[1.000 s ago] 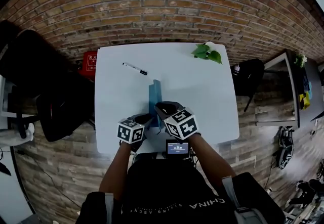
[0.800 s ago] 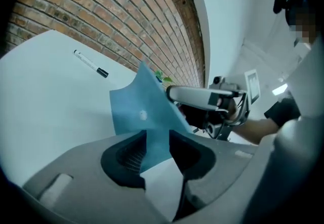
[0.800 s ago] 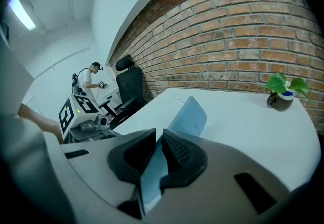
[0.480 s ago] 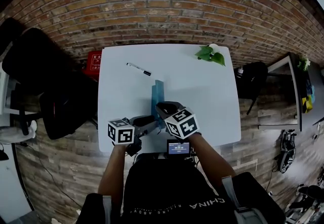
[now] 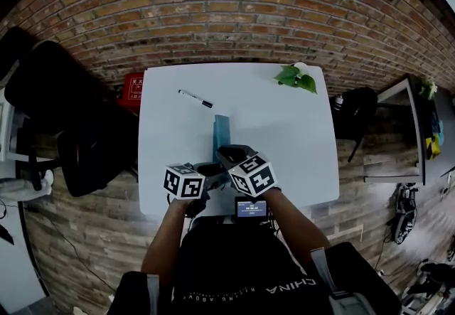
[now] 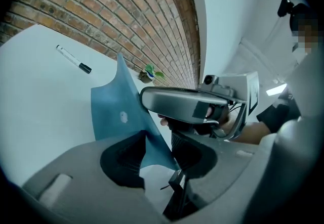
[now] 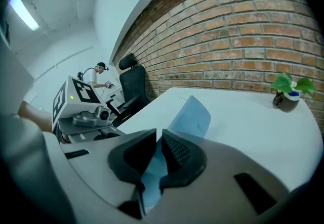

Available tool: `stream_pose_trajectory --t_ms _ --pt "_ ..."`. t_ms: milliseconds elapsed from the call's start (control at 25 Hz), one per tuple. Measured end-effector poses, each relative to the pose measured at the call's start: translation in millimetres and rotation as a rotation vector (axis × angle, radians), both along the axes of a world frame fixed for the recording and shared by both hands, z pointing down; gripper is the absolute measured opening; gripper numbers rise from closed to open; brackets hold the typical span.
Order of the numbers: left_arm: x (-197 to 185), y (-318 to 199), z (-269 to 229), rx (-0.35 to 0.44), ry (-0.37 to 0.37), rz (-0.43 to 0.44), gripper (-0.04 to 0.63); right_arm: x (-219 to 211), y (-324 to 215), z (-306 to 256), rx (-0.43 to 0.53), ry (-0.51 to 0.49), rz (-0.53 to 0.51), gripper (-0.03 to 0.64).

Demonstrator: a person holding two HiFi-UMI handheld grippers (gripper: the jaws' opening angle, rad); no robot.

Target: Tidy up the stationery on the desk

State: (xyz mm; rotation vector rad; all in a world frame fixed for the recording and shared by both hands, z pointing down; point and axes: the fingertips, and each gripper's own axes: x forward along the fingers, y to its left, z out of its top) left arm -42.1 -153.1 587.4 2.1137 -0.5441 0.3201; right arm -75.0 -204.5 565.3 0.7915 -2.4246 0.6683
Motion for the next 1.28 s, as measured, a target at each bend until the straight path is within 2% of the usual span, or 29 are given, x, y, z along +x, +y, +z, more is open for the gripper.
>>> stream_pose_trajectory --t_ms 120,600,800,960,1280 --pt "0 -1 4 -0.033 0.009 -0.02 0.151 0 0 2 -0.006 -0.002 -0.003 0.041" --pt "-8 0 16 -0.158 0.122 -0.153 0.067 2 0 11 -0.028 0.01 -0.008 0.018" --pt "-8 0 19 -0.17 0.148 -0.176 0.063 7 1 12 -0.029 0.024 -0.003 0.011" --pt "-6 -1 20 -0.171 0.158 -0.183 0.063 20 -1 16 -0.036 0.02 0.045 0.011" --pt "-7 1 17 -0.176 0.19 -0.183 0.064 38 5 40 -0.102 0.049 0.075 0.011"
